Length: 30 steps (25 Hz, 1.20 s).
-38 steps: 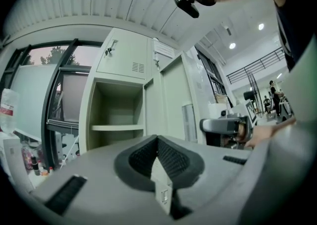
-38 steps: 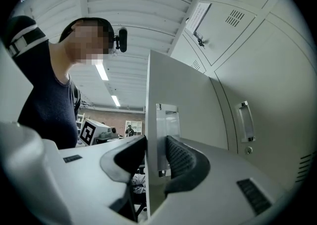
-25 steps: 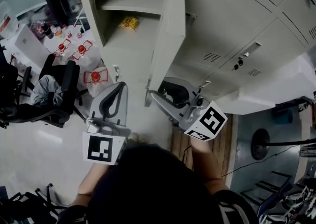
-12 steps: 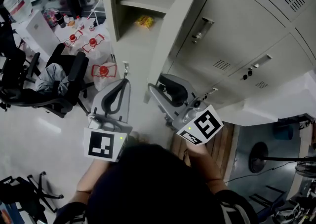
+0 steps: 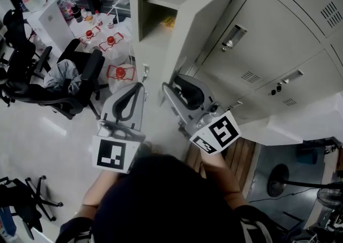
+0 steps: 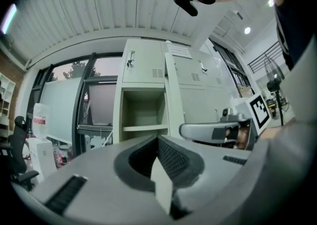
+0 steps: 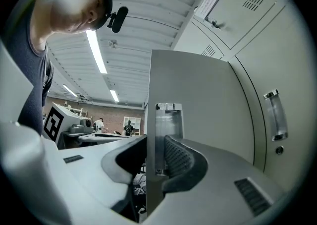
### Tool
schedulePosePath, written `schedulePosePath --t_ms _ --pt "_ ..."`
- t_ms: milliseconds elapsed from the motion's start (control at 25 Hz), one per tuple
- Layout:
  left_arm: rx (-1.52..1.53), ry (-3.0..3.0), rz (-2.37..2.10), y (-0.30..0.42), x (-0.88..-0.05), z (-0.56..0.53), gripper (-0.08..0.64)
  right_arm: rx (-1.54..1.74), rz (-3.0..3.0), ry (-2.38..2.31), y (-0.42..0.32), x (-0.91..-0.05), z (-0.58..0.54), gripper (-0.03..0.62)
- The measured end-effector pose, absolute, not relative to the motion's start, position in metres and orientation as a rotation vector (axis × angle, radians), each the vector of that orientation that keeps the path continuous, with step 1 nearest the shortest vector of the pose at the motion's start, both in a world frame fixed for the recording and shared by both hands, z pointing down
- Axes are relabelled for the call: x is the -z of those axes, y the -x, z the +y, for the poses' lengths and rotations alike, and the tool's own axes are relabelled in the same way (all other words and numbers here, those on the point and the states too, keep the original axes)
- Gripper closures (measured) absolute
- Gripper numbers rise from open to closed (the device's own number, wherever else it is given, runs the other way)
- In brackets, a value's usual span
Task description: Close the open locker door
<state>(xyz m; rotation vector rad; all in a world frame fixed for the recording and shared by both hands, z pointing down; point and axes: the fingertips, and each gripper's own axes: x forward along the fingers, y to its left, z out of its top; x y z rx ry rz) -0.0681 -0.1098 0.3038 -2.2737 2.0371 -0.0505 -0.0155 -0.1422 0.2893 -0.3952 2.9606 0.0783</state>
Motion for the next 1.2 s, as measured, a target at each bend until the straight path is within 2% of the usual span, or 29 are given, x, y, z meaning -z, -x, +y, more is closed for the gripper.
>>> schedulePosePath --t_ms 800,1200 --pt "0.084 2.214 2.107 0.094 -0.307 -0.094 0.56 -0.101 2.959 0.423 0.053 -0.289 -0.151 0.479" --pt "0.079 2.262 2.056 0.135 -0.304 -0.126 0.56 -0.104 2.963 0.474 0.092 -0.289 -0.172 0.484"
